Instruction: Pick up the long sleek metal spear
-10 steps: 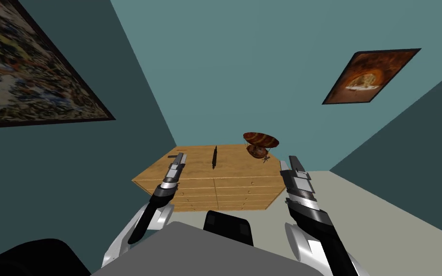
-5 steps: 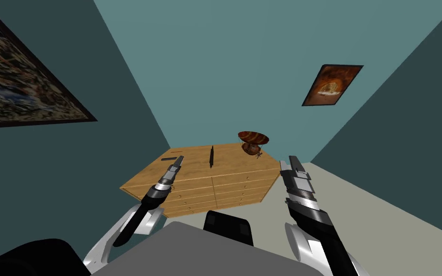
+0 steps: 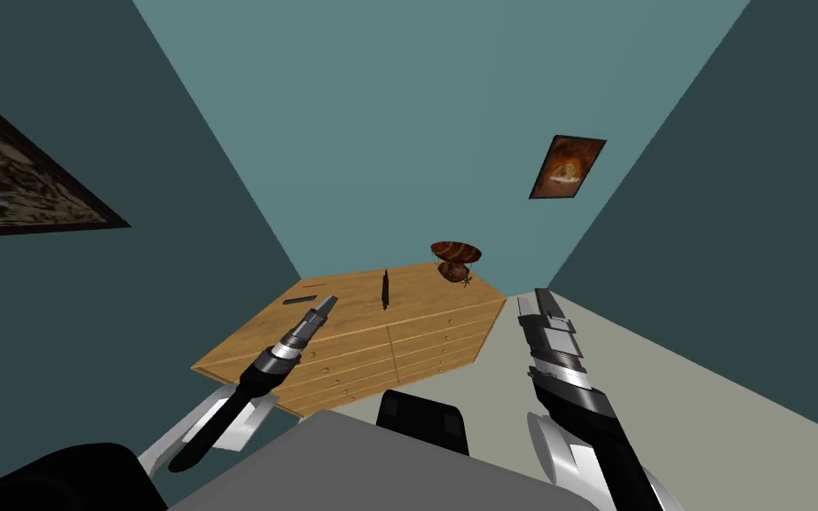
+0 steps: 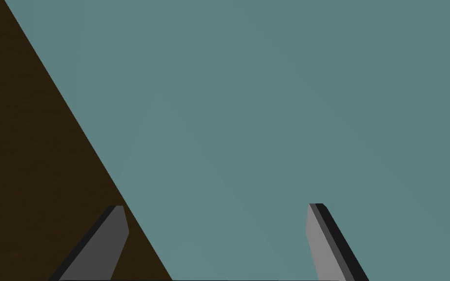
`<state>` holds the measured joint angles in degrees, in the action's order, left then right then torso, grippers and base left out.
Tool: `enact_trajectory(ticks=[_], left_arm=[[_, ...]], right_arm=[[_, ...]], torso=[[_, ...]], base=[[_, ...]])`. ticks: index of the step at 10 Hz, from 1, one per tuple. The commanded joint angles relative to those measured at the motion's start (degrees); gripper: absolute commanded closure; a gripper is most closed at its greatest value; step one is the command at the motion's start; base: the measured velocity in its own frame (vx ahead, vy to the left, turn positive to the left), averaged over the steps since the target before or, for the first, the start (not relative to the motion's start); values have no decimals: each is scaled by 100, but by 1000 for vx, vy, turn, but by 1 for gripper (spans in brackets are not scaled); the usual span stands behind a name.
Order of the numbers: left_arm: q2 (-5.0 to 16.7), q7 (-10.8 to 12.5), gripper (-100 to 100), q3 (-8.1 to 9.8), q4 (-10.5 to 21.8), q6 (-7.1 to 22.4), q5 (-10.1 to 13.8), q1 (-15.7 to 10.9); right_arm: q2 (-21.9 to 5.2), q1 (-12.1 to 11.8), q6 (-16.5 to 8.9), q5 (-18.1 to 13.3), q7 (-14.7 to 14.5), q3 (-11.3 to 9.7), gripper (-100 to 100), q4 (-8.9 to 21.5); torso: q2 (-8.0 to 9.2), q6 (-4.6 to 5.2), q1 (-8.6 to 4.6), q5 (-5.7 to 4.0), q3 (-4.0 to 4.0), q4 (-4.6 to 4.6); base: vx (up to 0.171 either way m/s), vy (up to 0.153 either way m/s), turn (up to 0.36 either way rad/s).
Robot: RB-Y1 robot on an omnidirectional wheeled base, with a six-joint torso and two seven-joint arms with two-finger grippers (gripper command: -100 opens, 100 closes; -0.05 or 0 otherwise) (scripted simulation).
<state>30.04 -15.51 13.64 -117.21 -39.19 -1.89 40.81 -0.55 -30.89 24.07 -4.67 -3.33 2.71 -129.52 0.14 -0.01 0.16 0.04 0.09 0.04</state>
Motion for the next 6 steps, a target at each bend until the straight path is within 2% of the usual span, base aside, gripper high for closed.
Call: enact_trajectory(ticks=[1,2,3,4,5,6], left_arm=[[286,-205,-100,163,185,-31,-57,174],[452,-205,-100,163,185,-31,-57,174],[629,-384,-100,301,357,-69,-115,341],[792,-384,-100,301,357,-69,-115,341],[859,-384,-100,301,357,-69,-115,341],[1085,-567,-100,431,535,-109,-182,514]], right_arm=[[0,0,0,0,0,0,0,0],[0,1,0,0,0,-1,0,0],[0,-1,0,0,0,0,0,0],[0,1,0,0,0,0,0,0],[0,0,0,0,0,0,0,0],[0,-1,0,0,0,1,0,0]], torso=[[0,0,0,0,0,0],[1,4,1,0,0,0],[-3,-2,2,1,-2,-1],[-5,3,1,0,-3,-1],[-6,-1,1,0,-3,-1],[-11,-3,-3,0,-6,-2]], base=[[-46,19,-355],[-40,22,-150],[-33,17,-260],[-37,19,-170],[-20,8,-9],[-20,4,-340]])
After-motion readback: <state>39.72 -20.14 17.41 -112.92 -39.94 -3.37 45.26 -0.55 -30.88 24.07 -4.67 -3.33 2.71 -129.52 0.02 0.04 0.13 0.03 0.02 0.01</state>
